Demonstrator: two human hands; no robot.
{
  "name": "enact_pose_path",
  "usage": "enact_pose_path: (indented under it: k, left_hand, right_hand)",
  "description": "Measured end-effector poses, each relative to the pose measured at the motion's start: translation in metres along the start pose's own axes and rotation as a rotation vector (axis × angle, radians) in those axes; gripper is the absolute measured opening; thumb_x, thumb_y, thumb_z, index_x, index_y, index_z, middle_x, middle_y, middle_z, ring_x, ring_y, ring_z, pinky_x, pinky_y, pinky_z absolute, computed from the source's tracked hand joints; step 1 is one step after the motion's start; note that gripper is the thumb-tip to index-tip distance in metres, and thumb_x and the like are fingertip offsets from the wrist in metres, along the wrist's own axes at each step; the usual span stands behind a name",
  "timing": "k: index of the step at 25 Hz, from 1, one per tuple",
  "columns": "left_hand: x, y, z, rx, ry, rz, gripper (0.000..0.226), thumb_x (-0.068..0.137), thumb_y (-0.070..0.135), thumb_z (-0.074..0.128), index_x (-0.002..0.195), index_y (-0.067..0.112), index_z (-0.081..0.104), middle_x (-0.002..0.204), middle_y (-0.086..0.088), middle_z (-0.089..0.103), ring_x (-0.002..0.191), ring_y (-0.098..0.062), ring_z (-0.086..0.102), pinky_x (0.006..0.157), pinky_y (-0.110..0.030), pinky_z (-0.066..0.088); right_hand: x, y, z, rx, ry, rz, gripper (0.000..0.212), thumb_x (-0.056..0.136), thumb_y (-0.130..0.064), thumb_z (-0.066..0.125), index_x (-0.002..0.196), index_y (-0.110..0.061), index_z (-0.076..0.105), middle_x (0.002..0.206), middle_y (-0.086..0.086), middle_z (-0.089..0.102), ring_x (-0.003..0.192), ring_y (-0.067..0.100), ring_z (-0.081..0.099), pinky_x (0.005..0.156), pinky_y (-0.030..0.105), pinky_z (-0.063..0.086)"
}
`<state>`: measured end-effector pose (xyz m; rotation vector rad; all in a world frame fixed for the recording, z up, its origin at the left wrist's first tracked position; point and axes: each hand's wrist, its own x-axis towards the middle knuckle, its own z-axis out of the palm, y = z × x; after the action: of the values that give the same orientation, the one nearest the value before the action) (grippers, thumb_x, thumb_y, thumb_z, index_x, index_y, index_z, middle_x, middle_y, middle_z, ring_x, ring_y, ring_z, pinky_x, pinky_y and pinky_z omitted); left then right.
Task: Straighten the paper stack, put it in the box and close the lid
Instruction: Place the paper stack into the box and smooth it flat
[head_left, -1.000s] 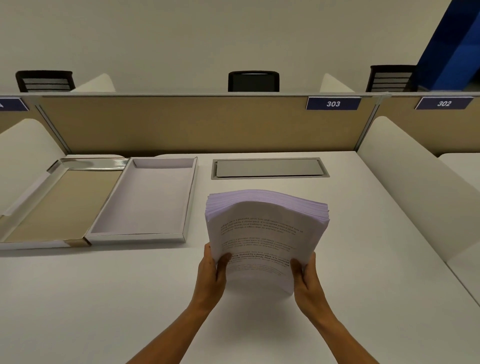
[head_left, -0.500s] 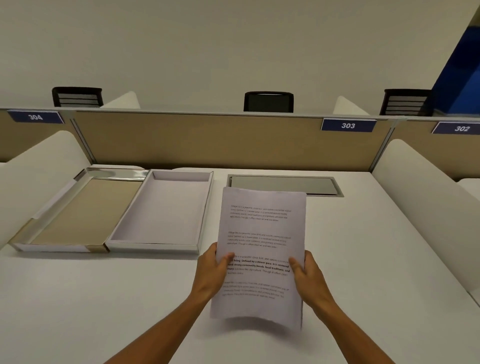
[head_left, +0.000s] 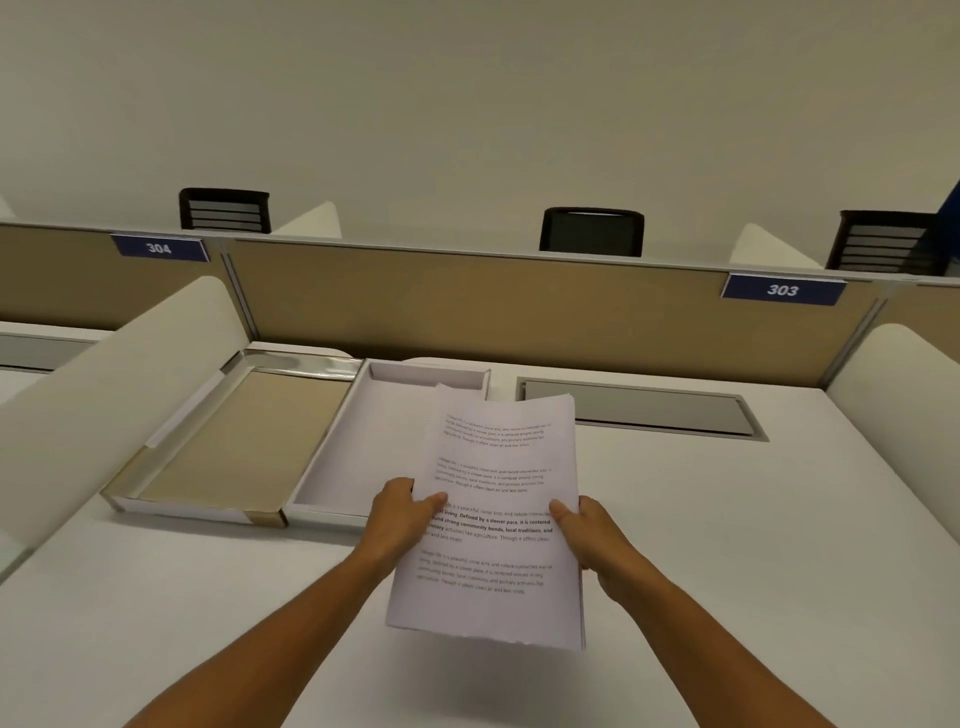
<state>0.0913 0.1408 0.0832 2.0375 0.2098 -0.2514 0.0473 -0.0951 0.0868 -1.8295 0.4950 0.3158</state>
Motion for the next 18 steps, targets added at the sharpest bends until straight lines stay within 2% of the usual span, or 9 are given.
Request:
enact_pose_path:
  k: [2, 5, 8, 11, 13, 16, 18]
  left_hand:
    - [0.020, -0.001, -0.025, -0.015, -0.001, -0.029, 0.022, 0.091, 0.029, 0.065, 0.105, 0.012, 0.063, 0.100, -0.006, 0.073, 0.079, -0.022, 0.073, 0.069, -0.037, 0.062]
    - [0.052, -0.004, -0.059, -0.046, 0.006, -0.083, 0.024, 0.091, 0.025, 0.066, 0.107, 0.008, 0.062, 0.100, -0.010, 0.074, 0.080, -0.027, 0.073, 0.073, -0.043, 0.062]
    - [0.083, -0.008, -0.082, -0.082, 0.018, -0.112, 0.029, 0.090, 0.021, 0.067, 0.112, 0.003, 0.061, 0.103, -0.015, 0.073, 0.082, -0.029, 0.072, 0.074, -0.043, 0.062]
    - [0.119, -0.012, -0.100, -0.094, 0.012, -0.131, 0.032, 0.090, 0.018, 0.067, 0.117, 0.003, 0.061, 0.109, -0.016, 0.072, 0.088, -0.032, 0.071, 0.080, -0.046, 0.060]
    - [0.144, -0.015, -0.107, -0.089, -0.001, -0.151, 0.033, 0.090, 0.018, 0.066, 0.119, 0.002, 0.061, 0.112, -0.018, 0.071, 0.093, -0.034, 0.071, 0.086, -0.048, 0.059]
    - [0.177, -0.020, -0.111, -0.080, -0.029, -0.182, 0.034, 0.091, 0.017, 0.065, 0.120, 0.000, 0.061, 0.113, -0.019, 0.071, 0.096, -0.035, 0.070, 0.089, -0.048, 0.057]
    - [0.197, -0.023, -0.110, -0.076, -0.051, -0.204, 0.035, 0.091, 0.017, 0.065, 0.121, -0.001, 0.060, 0.114, -0.019, 0.070, 0.098, -0.034, 0.070, 0.090, -0.048, 0.057]
  right_hand:
    - [0.015, -0.021, 0.022, 0.003, -0.024, 0.014, 0.037, 0.104, -0.035, 0.041, 0.131, -0.013, 0.050, 0.121, 0.006, 0.066, 0.100, 0.025, 0.067, 0.061, 0.027, 0.053]
    - [0.041, -0.048, 0.054, 0.009, -0.039, 0.048, 0.037, 0.103, -0.035, 0.041, 0.130, -0.012, 0.050, 0.116, 0.007, 0.067, 0.094, 0.023, 0.069, 0.060, 0.028, 0.056]
    - [0.068, -0.070, 0.080, 0.005, -0.041, 0.081, 0.038, 0.101, -0.035, 0.042, 0.130, -0.010, 0.048, 0.114, 0.008, 0.066, 0.093, 0.024, 0.068, 0.067, 0.033, 0.058]
    - [0.100, -0.088, 0.102, 0.012, -0.039, 0.111, 0.043, 0.101, -0.035, 0.043, 0.134, -0.008, 0.046, 0.116, 0.008, 0.064, 0.093, 0.024, 0.066, 0.060, 0.029, 0.053]
    - [0.122, -0.096, 0.115, 0.015, -0.040, 0.131, 0.046, 0.101, -0.034, 0.045, 0.137, -0.006, 0.044, 0.119, 0.010, 0.064, 0.097, 0.025, 0.065, 0.069, 0.033, 0.056]
    - [0.151, -0.101, 0.130, 0.014, -0.012, 0.168, 0.050, 0.101, -0.032, 0.045, 0.142, -0.004, 0.040, 0.134, 0.014, 0.059, 0.115, 0.031, 0.061, 0.097, 0.042, 0.052]
    - [0.169, -0.105, 0.137, 0.013, -0.005, 0.194, 0.050, 0.102, -0.029, 0.045, 0.144, -0.003, 0.039, 0.138, 0.015, 0.056, 0.120, 0.031, 0.058, 0.098, 0.037, 0.049]
